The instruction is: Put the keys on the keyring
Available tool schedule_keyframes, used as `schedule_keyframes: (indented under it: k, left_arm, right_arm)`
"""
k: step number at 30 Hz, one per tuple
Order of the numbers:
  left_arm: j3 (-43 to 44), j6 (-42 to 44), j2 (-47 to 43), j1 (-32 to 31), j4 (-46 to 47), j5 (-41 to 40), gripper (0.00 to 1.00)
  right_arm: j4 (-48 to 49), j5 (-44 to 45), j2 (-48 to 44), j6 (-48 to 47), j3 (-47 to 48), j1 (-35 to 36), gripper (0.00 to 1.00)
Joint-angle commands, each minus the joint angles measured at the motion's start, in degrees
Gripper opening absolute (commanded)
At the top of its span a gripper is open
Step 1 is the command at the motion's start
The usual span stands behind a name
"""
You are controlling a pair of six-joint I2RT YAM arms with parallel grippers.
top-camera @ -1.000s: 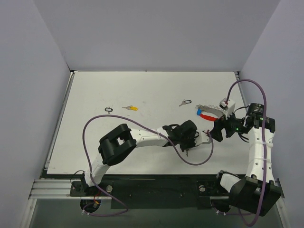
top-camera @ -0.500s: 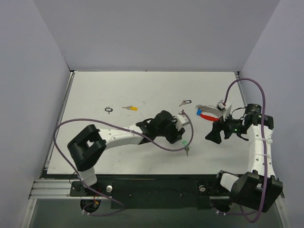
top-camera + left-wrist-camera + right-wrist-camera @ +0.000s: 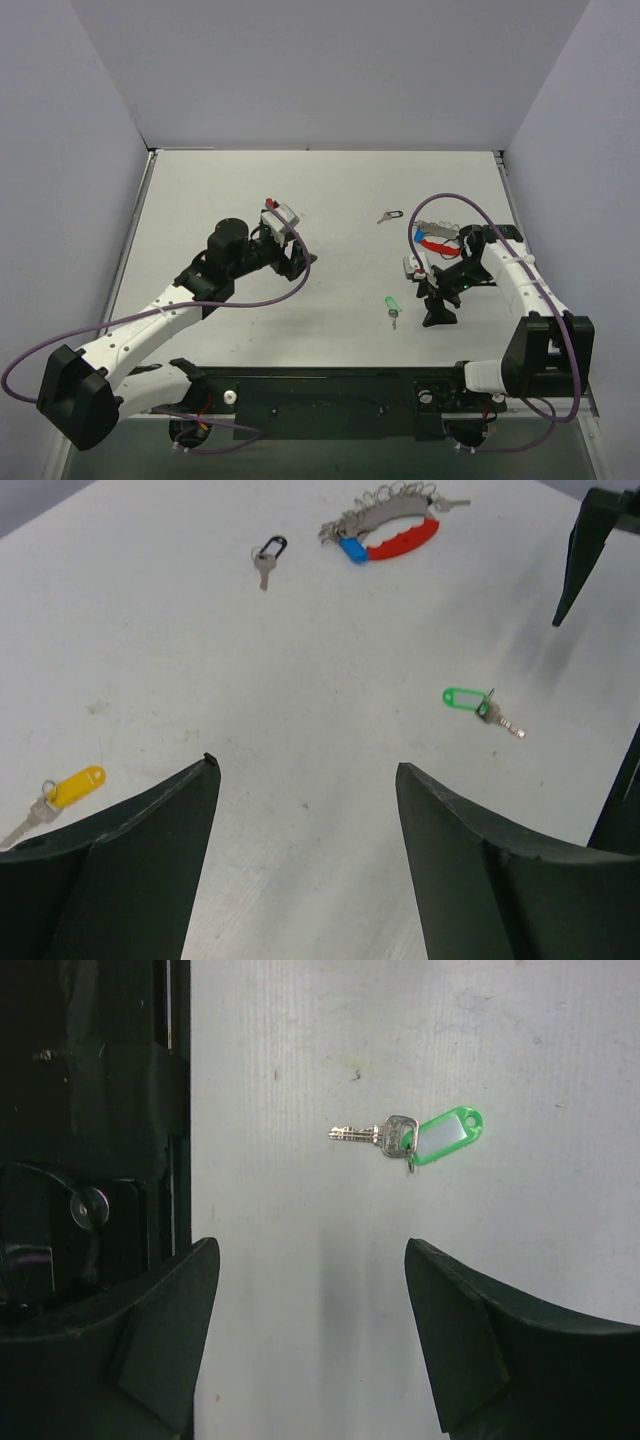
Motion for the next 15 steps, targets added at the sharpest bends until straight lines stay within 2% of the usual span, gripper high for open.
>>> schedule_keyframes:
  k: [1,4,8,10,15]
  left_arm:
    - [-8.82,3.08,-4.17,0.00,5.17,-3.31,0.83]
    - [-7.61,5.54,-4.96,-0.62,2.37,-5.08,0.83]
    - [-6.55,7.48,-5.57,-0.35,0.52,-4.46,0.83]
    - [-6.73,7.39,-5.75,-0.27,0.52,-4.82,0.83]
    - [-6.64,7.21,-5.31,-0.44,0.79,-3.32,0.83]
  right_arm:
    - [-2.49,4.69,6.51,-11.02,1.32,3.84,0.67]
    - [0.66,6.71,9.95,-8.57,2.55,6.49,0.58]
    - [9.26,15.23,13.21,6.42,3.26,12.19,0.49]
    - [13.75,19.54,14.09,12.06,3.09,14.40,0.48]
    - [17.03,24.02,16.64,15.52,3.35,17.65,0.47]
